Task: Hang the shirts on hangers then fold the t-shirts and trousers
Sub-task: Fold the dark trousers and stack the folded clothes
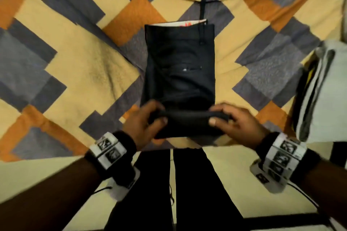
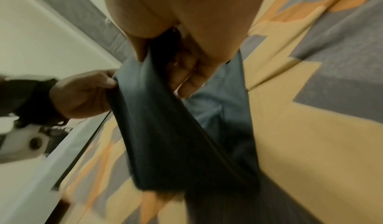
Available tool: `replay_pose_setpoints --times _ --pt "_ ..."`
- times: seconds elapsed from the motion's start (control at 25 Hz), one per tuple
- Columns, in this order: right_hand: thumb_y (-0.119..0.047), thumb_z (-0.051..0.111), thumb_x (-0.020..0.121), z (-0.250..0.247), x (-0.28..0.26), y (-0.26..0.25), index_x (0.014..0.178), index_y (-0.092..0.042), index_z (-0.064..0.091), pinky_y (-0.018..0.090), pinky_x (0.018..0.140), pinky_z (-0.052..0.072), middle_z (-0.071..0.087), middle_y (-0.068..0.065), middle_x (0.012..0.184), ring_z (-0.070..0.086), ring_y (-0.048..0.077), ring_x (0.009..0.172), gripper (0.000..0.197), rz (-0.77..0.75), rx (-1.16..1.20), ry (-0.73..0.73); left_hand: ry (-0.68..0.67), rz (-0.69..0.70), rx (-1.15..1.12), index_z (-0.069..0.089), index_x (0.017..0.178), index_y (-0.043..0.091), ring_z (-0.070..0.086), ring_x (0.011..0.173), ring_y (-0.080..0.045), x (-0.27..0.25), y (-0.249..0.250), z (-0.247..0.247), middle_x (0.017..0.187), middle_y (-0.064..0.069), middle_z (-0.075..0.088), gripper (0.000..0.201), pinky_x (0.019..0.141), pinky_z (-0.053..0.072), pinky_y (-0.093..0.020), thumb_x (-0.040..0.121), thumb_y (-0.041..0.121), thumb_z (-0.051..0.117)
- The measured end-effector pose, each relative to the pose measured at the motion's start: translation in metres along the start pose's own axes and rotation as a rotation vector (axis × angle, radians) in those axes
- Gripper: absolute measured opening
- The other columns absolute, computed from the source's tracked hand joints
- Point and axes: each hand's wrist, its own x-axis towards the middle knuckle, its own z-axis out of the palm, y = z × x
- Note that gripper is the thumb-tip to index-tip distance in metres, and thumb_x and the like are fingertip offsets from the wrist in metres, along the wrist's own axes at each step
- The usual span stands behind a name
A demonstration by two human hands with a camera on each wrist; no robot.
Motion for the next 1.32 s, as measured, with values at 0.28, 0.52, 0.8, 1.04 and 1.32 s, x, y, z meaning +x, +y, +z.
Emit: replay_pose_setpoints --times 0.28,0.52,0.8,1.04,1.32 --pt "-0.021 0.066 0.087 -0.066 0.190 -0.002 0.105 -0.012 0.062 0.022 0.078 0.046 0.062 -0.003 0.097 0.058 0.014 0.090 0.021 -0.087 -0.172 0.378 0.319 -0.118 0.065 0.045 0.124 0.017 0.059 0.100 -0.024 0.196 0.001 -0.039 0.105 -0.002 0.057 0.036 0.086 0.047 -0.031 0.090 0.017 0.059" --pt "-0.024 0.067 0.086 -0.062 0.213 0.012 0.120 -0.012 0.058 0.032 0.093 0.042 0.056 0.011 0.121 0.053 0.028 0.113 0.037 0.003 -0.383 0.312 0.283 -0.139 0.382 0.031 0.143 0.020 0.040 0.128 -0.030 0.197 -0.002 -0.023 0.144 -0.009 0.035 0.065 0.102 0.037 -0.041 0.087 0.026 0.064" --pt "-0.040 0.051 0.087 0.013 0.154 0.032 0.138 -0.018 0.047 0.056 0.108 0.023 0.035 0.012 0.152 0.027 0.033 0.141 0.056 -0.283 -0.985 0.374 0.203 -0.265 0.722 -0.007 0.149 0.035 -0.019 0.143 -0.030 0.114 -0.037 0.050 0.154 0.000 -0.029 0.072 0.112 -0.003 -0.057 0.092 0.049 0.035" --pt "-0.077 0.034 0.083 -0.009 0.132 0.101 0.152 -0.038 0.009 0.068 0.109 0.006 0.008 0.003 0.162 0.010 0.034 0.147 0.083 -0.037 -1.186 0.218 0.021 -0.403 0.777 -0.037 0.128 0.053 -0.029 0.140 -0.028 0.092 -0.089 0.046 0.143 0.016 -0.045 0.067 0.108 -0.016 -0.061 0.090 0.067 0.016" --pt "-0.039 0.070 0.082 0.001 0.120 0.060 0.144 -0.015 0.034 0.033 0.099 0.040 0.046 0.012 0.132 0.046 0.026 0.121 0.076 0.171 -0.192 0.427 0.446 -0.540 0.133 0.034 0.142 0.022 0.048 0.123 -0.030 0.134 -0.044 0.023 0.137 -0.006 0.049 0.078 0.099 0.040 -0.039 0.079 0.055 0.065"
